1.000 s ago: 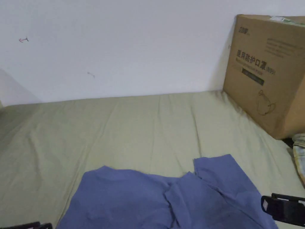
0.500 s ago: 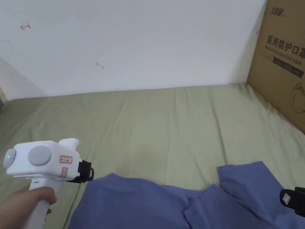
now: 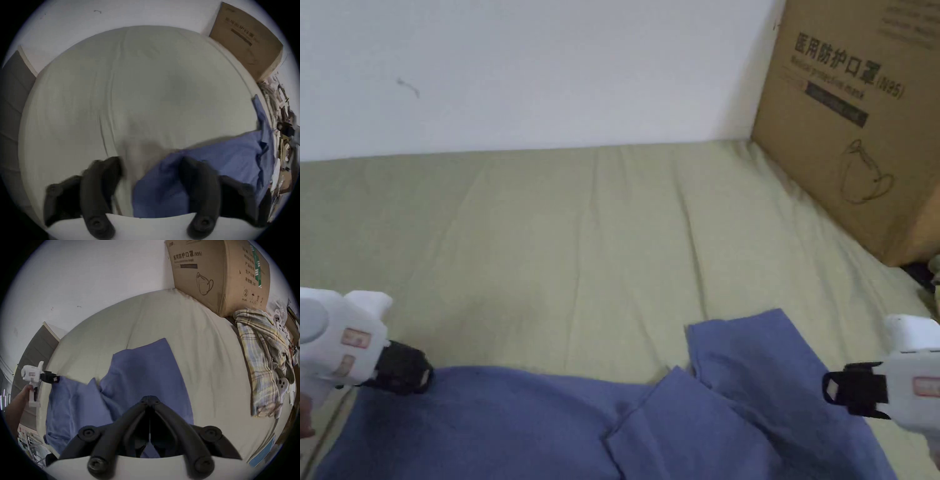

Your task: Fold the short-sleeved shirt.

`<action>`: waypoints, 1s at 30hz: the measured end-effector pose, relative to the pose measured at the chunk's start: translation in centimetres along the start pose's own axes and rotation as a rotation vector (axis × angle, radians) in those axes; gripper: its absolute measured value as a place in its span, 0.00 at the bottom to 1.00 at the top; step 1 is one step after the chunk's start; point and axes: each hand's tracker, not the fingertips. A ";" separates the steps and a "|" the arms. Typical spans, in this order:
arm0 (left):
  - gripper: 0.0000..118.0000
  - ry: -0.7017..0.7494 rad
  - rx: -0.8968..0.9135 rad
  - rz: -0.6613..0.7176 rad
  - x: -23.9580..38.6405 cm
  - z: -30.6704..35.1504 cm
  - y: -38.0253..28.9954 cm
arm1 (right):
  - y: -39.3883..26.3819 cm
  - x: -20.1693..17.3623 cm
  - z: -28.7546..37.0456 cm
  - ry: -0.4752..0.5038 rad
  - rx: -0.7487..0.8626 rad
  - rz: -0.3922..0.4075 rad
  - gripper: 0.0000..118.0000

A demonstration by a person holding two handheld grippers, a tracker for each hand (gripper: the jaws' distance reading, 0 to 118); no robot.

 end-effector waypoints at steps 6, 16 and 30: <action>0.00 -0.100 0.112 0.033 -1.3 4.2 -0.9 | 4.6 2.1 -5.8 -0.046 -0.114 -0.032 0.48; 0.00 -0.076 0.179 -0.028 0.1 8.3 -2.4 | 5.9 1.4 -9.8 -0.164 -0.235 0.057 0.00; 0.00 0.051 0.508 0.070 1.4 25.6 -3.7 | 11.2 -5.4 13.2 0.037 0.232 0.111 0.00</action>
